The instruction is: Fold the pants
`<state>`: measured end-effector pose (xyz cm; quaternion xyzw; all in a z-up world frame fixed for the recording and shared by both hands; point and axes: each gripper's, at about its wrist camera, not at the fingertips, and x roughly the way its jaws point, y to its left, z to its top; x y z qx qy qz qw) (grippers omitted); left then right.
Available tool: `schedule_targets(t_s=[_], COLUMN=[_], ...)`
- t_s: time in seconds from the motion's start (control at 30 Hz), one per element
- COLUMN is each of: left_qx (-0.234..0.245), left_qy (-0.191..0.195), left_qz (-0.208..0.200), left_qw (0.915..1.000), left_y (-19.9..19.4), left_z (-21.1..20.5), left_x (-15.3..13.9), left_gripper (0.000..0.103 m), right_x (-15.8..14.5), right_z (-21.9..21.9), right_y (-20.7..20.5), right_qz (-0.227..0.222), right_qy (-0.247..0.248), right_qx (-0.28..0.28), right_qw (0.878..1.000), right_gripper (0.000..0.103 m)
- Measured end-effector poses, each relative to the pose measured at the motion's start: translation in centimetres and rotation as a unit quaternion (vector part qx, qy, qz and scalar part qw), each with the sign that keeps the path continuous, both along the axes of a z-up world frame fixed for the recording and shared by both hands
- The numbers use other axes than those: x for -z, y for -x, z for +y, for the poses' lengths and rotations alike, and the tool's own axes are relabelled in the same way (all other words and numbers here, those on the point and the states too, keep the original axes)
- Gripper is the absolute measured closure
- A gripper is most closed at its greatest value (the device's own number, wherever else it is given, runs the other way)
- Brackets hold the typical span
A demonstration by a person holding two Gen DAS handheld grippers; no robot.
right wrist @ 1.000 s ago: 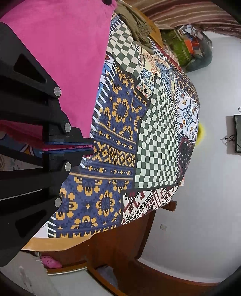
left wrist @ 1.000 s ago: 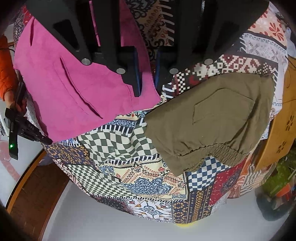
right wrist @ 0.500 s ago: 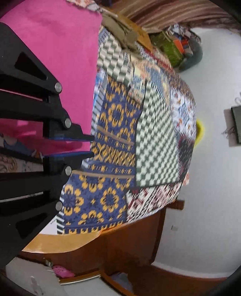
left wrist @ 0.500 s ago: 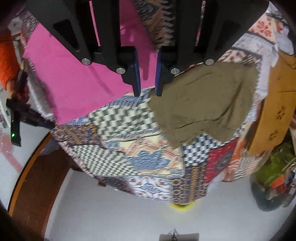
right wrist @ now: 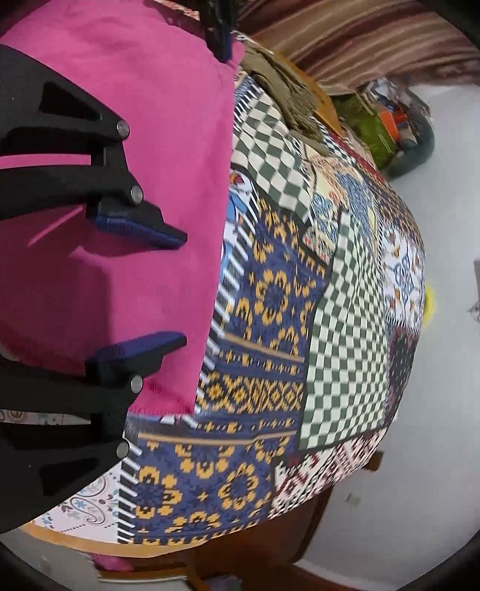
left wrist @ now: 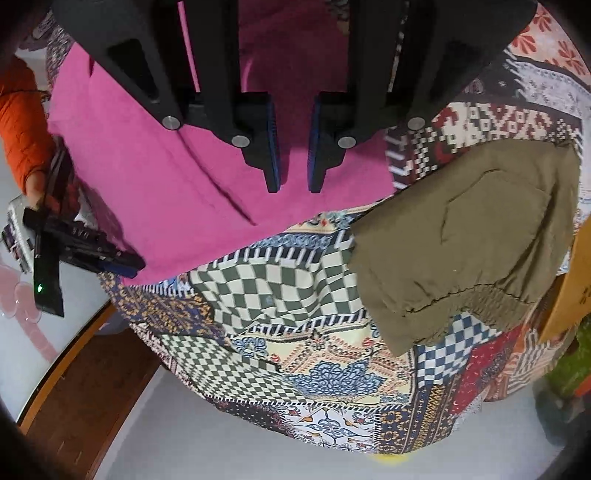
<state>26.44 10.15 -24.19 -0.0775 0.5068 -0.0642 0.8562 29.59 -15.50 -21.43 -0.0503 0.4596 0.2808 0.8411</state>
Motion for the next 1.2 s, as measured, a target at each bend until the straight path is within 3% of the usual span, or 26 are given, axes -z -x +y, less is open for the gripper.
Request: schedule_targets(t_s=[0.1,0.3,0.67,0.87,1.0,1.1,1.2], left_qx=[-0.010,-0.047,-0.060,-0.060,-0.065,-0.068,-0.073], left_qy=[-0.033,-0.019,-0.029,-0.033,-0.030,-0.014,0.000], left_qz=[-0.004,0.002,-0.040,-0.057,-0.053,-0.051,-0.052], left_qw=[0.9994,0.9987,0.9970,0.9960,0.9960,0.9963,0.9959], left_y=[0.8,1.9,6.1,9.6,11.7,13.1,14.4], left_z=[0.2,1.5,0.3,-0.4,-1.1,-1.4,-1.7], left_x=[-0.3,-1.2,-6.7,-8.7,-8.7,-8.5,-8.4], left_gripper=[0.087,0.087,0.087,0.085,0.063,0.061,0.053], right_x=[-0.1,-0.8,-8.0,-10.4,-11.3,-12.2,-12.9], right_z=[-0.6,-2.9,-3.9,-3.4,-2.5,-1.9,-1.3], right_y=[0.1,0.9,6.2,9.3,11.3,13.1,14.4], right_qz=[-0.008,0.007,-0.049,-0.067,-0.072,-0.081,-0.087], right_qy=[0.020,0.027,-0.009,-0.035,-0.051,-0.056,-0.059], right_qx=[0.020,0.046,0.037,0.029,0.020,0.007,-0.002], right_qw=[1.000,0.999,0.998,0.997,0.996,0.995,0.994], right_gripper=[0.060,0.060,0.059,0.058,0.058,0.058,0.058])
